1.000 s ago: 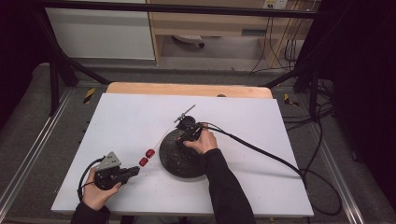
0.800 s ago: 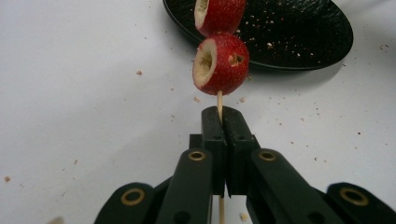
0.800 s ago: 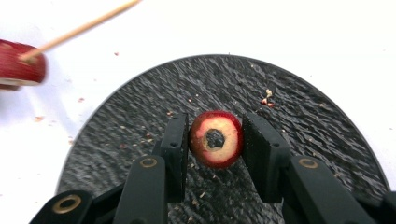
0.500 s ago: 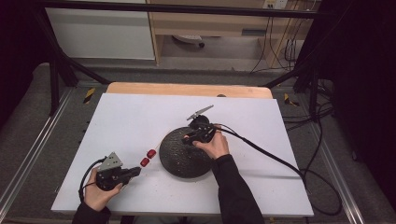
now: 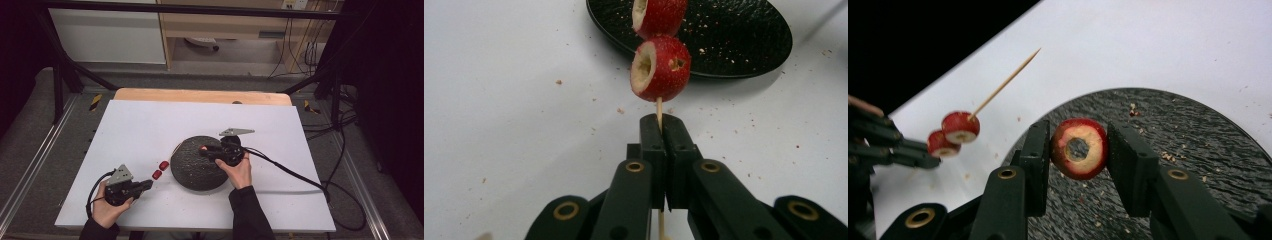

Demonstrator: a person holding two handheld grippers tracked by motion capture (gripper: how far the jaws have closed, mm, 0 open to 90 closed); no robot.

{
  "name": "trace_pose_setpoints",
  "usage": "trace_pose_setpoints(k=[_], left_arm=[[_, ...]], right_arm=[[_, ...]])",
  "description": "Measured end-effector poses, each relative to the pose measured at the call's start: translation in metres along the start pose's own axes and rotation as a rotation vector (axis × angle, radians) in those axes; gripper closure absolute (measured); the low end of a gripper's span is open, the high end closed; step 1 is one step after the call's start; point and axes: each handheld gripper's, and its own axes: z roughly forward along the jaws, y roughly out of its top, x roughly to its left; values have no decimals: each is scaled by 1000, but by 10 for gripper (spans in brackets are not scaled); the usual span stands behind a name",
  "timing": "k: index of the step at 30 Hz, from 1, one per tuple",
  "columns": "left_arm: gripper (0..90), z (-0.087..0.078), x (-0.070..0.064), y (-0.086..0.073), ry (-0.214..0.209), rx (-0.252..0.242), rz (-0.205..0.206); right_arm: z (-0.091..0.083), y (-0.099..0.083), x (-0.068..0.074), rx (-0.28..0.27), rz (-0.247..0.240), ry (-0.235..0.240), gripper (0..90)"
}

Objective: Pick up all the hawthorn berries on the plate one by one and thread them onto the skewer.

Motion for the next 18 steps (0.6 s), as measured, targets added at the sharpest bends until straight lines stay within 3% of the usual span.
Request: trace_pose_setpoints(k=[1, 3, 6, 13, 18], left_arm=[[883, 0, 0, 0, -2, -1, -1], [884, 0, -1, 0, -3, -4, -5], [883, 0, -3, 0, -4, -9, -7], [884, 1, -8, 1, -11, -22, -5], [884, 3, -13, 1, -12, -28, -10]], right_arm=[[0, 0, 0, 0, 0, 0, 630], [-3, -10, 0, -96, 50, 25, 630], [-5, -20, 1, -172, 92, 38, 631], [-5, -36, 9, -290, 140, 35, 630], [-6, -45, 9, -400, 203, 34, 631]])
